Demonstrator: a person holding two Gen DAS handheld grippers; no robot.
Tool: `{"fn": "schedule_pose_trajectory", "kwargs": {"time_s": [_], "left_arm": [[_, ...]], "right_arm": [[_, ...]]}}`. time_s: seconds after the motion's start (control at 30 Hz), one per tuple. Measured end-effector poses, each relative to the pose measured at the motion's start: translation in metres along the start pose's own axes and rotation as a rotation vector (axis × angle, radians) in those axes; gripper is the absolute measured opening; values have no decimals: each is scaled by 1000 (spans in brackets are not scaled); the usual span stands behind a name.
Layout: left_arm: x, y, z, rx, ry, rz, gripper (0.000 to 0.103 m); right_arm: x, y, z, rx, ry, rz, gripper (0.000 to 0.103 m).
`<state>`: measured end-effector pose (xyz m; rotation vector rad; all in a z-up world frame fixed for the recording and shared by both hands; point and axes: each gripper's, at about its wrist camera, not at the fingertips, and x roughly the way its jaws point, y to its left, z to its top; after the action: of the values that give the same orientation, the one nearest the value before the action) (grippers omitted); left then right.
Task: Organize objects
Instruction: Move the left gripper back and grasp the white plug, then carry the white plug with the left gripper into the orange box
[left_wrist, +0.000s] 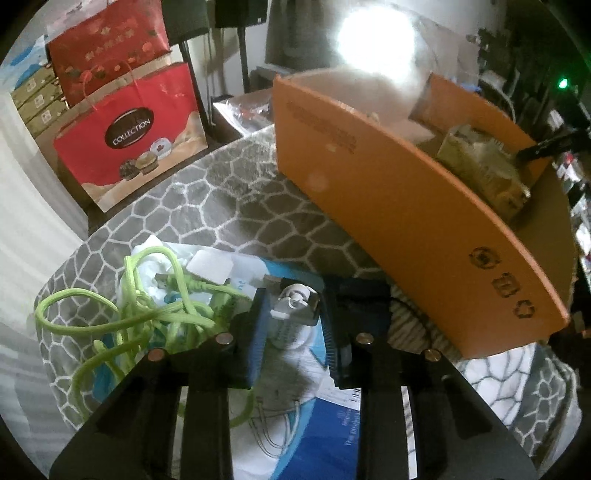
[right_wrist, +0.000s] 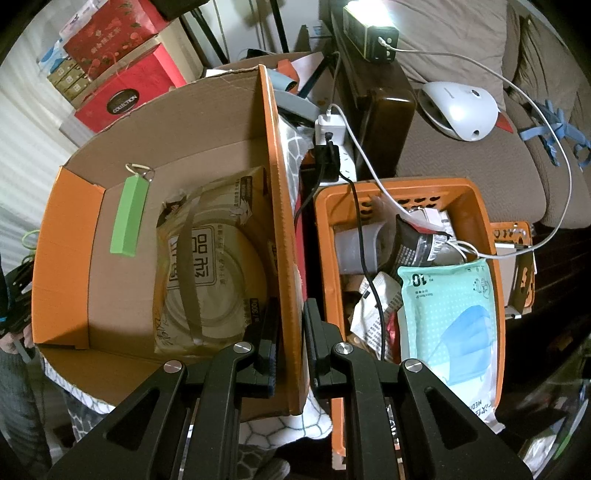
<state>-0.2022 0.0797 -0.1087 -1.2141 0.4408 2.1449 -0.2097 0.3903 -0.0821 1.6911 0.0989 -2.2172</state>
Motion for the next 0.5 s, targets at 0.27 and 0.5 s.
{"fn": "schedule_pose_trajectory", "kwargs": {"time_s": [0.27, 0.5], "left_arm": [[-44, 0, 14, -46, -102, -66, 26], [-80, -13, 42, -53, -191, -121, 26]], "right_arm": [[0, 0, 0, -1, 1, 1, 13], [0, 0, 0, 1, 0, 2, 13]]}}
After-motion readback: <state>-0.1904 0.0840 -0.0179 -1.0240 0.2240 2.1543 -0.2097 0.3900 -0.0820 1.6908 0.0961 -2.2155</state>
